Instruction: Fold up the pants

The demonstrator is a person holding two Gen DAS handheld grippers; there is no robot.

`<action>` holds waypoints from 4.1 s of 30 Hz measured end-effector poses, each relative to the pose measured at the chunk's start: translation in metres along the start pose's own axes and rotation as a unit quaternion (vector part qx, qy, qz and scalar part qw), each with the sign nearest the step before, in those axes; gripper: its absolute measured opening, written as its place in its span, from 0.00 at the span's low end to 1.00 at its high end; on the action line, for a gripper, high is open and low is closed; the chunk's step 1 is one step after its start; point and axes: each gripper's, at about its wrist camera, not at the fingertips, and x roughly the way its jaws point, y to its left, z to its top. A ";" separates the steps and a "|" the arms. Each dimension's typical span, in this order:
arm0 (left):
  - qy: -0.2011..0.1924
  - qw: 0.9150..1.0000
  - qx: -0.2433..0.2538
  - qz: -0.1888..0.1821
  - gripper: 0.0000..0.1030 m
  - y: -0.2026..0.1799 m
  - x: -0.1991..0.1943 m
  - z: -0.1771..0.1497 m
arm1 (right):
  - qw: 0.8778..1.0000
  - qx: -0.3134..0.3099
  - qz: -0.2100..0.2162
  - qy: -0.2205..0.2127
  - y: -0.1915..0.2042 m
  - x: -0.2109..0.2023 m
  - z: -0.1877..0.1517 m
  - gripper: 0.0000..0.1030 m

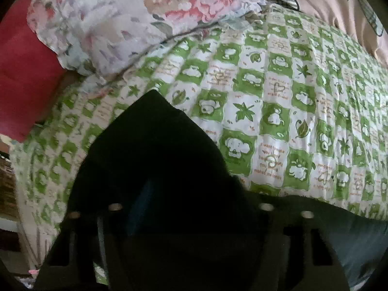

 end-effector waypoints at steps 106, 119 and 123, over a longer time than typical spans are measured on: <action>-0.019 0.939 -0.307 -0.155 0.74 0.225 0.014 -0.147 | 0.996 0.077 -0.043 -0.013 -0.045 0.019 0.080 0.39; -0.050 0.956 -0.253 -0.137 0.64 0.204 0.021 -0.125 | 0.995 0.044 -0.030 0.082 -0.062 0.090 0.089 0.35; -0.076 0.962 -0.220 -0.140 0.23 0.194 0.015 -0.117 | 0.995 0.013 -0.031 0.096 -0.051 0.087 0.088 0.15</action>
